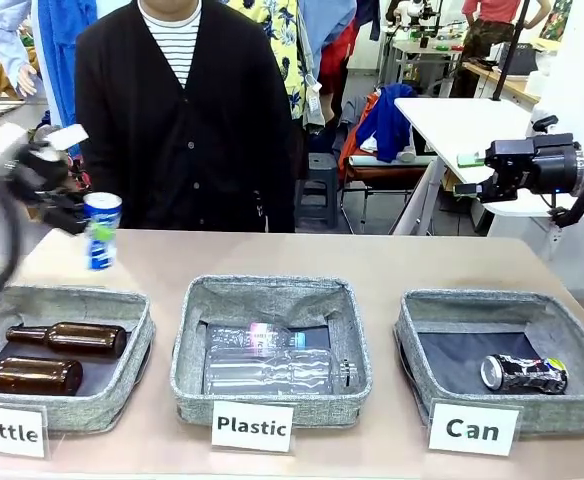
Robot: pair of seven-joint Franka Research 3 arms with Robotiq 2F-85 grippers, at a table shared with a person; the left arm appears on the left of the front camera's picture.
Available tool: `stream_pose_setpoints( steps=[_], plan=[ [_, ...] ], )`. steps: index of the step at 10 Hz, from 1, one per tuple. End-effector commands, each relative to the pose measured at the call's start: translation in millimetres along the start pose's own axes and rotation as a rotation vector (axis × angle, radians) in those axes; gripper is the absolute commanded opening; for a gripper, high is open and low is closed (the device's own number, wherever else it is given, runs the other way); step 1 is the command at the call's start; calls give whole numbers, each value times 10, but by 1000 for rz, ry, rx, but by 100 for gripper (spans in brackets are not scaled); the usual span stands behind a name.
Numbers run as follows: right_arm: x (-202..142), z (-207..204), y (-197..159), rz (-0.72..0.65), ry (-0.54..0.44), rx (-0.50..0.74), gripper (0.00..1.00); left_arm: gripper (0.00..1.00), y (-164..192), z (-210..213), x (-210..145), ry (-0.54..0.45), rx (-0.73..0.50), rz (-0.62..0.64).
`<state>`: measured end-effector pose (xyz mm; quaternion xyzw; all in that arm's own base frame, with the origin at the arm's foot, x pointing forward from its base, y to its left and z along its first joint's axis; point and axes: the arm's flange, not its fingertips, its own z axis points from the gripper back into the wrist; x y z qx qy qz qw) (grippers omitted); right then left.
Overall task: Sort the can waste into the basket.
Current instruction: Pick up the can waste from the table and place it in the right Fabric basket.
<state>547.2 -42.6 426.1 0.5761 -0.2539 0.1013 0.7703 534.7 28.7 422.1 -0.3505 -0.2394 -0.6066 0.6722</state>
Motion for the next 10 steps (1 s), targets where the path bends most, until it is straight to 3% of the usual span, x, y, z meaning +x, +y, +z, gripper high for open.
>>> stream_pose_setpoints(
  steps=[1,4,5,8,9,10],
  plan=[
    [28,4,28,1,5,4,100,0,-531,360,64,84,-56,-107],
    [28,4,28,1,5,4,100,0,-1052,491,-172,86,-86,-162],
    [28,4,28,1,5,4,100,0,-919,569,62,98,-106,-104],
    [28,4,28,1,5,4,100,0,-919,569,62,98,-106,-104],
    [28,4,28,1,5,4,100,33,-980,551,7,103,-113,-121],
    [0,0,0,0,0,0,100,33,-1033,323,118,29,-45,-120]
  ],
)
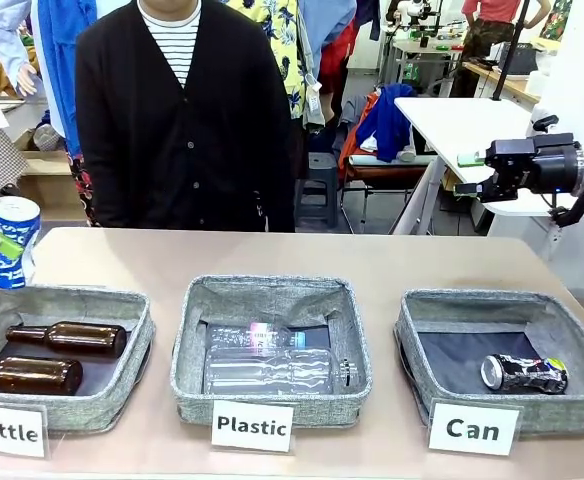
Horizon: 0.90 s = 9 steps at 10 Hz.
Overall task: Sort the can waste into the basket.
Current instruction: Pick up the can waste from the table and place it in the right Fabric basket.
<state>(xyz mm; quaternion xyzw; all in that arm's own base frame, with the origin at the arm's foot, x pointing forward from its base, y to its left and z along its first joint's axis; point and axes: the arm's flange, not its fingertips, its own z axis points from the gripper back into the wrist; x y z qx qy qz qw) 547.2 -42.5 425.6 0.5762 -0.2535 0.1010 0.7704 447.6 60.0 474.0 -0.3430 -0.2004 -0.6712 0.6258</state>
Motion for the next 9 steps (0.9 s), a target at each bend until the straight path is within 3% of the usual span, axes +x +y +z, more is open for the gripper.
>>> stream_pose_setpoints(
  steps=[1,2,4,5,7,9],
  plan=[
    [-69,171,400,38,107,-132,100,33,-132,-372,435,-161,77,-30],
    [-169,431,729,30,265,-272,100,33,-203,-588,851,-184,81,-60],
    [-407,859,978,99,384,-446,100,33,-243,-982,1604,-161,94,-104],
    [-526,1098,992,112,365,-473,100,33,-220,-1292,1938,-161,125,-121],
    [-796,1553,950,88,207,-551,100,33,22,-1898,2825,-110,164,-154],
    [-1013,1944,899,100,90,-507,100,33,303,-2879,3689,-91,207,-121]
  ],
)
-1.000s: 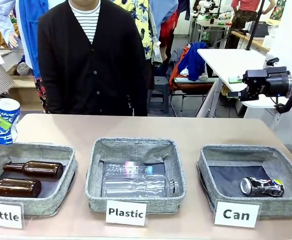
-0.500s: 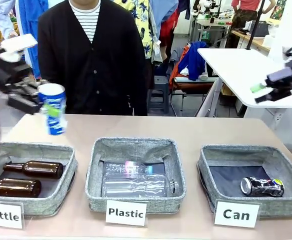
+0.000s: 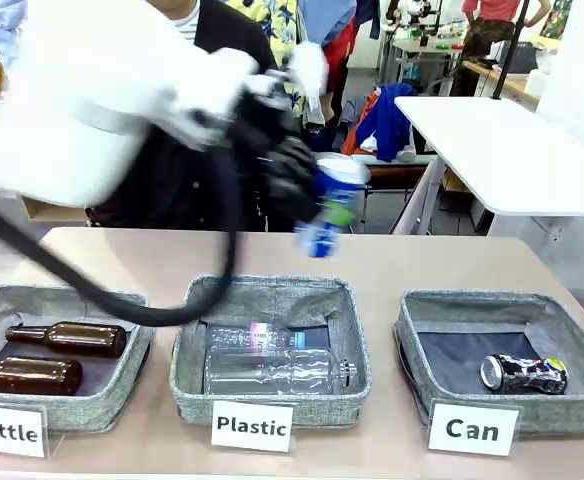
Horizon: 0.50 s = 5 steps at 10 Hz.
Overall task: Sort the can waste into the basket.
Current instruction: Pick up the can waste from the table and place it in the right Fabric basket.
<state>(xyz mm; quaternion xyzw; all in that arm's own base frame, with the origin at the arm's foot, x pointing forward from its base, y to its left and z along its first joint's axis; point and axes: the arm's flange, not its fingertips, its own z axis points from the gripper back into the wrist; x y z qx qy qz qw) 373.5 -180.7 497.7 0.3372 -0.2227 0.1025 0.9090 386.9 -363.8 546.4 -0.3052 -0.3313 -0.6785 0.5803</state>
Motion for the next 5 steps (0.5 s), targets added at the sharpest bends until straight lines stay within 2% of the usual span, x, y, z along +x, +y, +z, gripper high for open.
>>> stream_pose_setpoints(
  steps=[1,2,3,5],
  plan=[
    [-173,34,-144,14,-129,33,100,33,506,-909,303,69,2,86],
    [-202,47,-261,-15,-174,33,100,33,547,-1387,478,93,-111,134],
    [-131,96,-108,-16,-55,13,100,33,560,-1853,628,159,-138,181],
    [-131,96,-108,-16,-55,13,100,33,593,-2437,747,259,-101,201]
  ],
)
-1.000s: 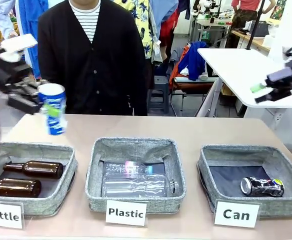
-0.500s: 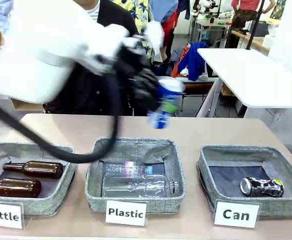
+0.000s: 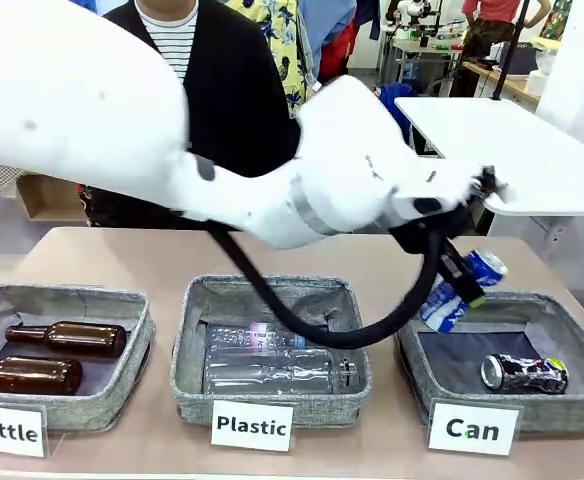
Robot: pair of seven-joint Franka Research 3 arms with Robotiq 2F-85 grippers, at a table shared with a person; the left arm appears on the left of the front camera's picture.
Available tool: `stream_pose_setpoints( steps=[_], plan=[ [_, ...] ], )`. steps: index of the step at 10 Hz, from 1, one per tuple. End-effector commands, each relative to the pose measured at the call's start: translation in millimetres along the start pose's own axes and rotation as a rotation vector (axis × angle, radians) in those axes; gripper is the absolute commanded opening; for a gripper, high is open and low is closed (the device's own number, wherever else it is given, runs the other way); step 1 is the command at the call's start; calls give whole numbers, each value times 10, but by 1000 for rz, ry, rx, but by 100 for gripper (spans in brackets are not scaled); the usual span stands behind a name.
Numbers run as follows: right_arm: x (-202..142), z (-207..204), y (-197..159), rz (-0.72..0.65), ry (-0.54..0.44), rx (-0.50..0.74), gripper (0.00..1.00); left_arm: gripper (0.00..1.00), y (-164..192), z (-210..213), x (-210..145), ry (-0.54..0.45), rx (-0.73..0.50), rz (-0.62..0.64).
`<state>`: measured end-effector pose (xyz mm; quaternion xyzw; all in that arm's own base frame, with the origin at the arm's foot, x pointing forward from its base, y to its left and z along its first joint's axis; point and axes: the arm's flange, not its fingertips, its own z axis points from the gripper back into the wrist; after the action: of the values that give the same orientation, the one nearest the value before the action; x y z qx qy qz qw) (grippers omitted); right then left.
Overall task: Sort the can waste into the basket.
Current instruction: Pick up the can waste from the table and place it in the right Fabric basket.
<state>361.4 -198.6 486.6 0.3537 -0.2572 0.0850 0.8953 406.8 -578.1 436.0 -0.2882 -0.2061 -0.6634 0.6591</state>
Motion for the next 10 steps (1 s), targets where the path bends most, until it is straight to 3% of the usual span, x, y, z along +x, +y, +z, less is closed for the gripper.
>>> stream_pose_setpoints(
  steps=[1,4,5,9,10],
  plan=[
    [35,8,50,-3,29,-11,100,33,206,-147,537,60,0,10],
    [35,8,50,-3,29,-11,100,33,247,-499,701,100,-32,-10],
    [35,8,50,-3,29,-11,100,33,145,-336,398,73,0,1],
    [35,8,50,-3,29,-11,100,33,145,-336,398,73,0,1],
    [35,8,50,-3,29,-11,100,58,219,-420,445,80,-4,-2]
  ],
)
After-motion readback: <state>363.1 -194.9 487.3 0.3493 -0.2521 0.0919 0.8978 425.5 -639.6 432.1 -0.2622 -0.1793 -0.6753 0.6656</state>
